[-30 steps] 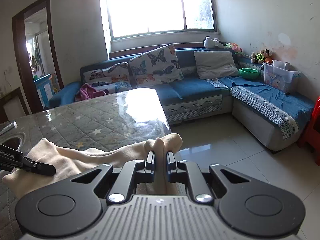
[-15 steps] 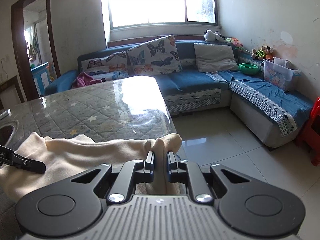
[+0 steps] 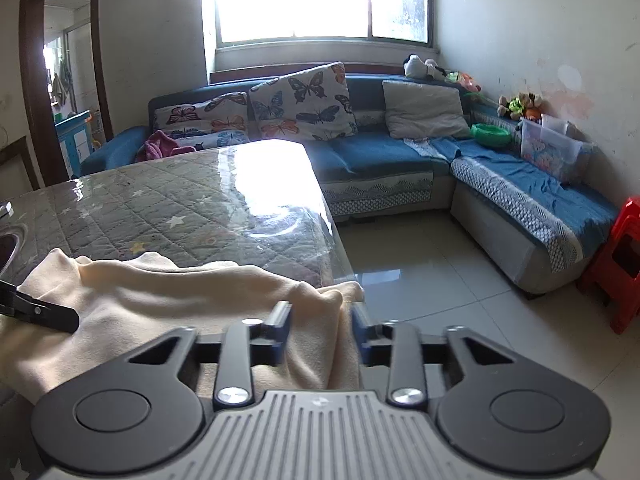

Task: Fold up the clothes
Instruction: 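Lower the folded sweatshirt onto the table and open both grippers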

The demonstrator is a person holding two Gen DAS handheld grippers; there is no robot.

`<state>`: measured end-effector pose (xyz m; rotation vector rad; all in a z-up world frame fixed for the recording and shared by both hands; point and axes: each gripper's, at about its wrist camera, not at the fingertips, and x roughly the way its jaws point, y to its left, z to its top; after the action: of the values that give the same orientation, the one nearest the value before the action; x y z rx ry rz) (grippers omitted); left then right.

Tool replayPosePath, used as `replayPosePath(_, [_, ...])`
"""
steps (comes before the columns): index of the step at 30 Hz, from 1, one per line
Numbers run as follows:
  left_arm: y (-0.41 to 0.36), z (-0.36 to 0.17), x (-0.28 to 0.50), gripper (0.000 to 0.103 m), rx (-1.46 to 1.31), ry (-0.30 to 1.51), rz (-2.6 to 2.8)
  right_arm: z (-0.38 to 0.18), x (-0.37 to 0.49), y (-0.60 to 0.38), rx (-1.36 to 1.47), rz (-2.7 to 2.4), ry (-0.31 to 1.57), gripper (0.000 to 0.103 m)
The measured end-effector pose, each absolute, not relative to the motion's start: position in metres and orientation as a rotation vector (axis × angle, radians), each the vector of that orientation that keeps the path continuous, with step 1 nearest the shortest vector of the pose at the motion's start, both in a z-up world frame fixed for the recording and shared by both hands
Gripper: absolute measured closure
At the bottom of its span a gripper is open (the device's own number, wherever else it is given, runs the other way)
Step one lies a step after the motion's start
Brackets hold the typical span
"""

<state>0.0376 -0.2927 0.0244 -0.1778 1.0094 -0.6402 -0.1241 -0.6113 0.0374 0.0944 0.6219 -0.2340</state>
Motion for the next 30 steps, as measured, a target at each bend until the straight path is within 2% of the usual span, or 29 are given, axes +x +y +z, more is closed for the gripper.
replayPosePath(7, [-0.29,0.025,0.035,0.078,-0.179,1.003,-0.639,0.044,-0.132,-0.595,0.083,-0.197,0.604,0.052])
replayPosePath(18, [-0.283,0.029,0.019,0.052,-0.112,0.955,-0.622,0.036,-0.151,-0.57,0.054,-0.142,0.625,0.039])
replayPosePath(23, [-0.277,0.029,0.01,0.047,-0.063,0.92,-0.607,0.028,-0.166,-0.564,0.042,-0.149,0.64,0.036])
replayPosePath(30, [-0.273,0.027,-0.006,0.038,0.012,0.871,-0.592,0.032,-0.18,-0.552,0.003,-0.17,0.617,0.027])
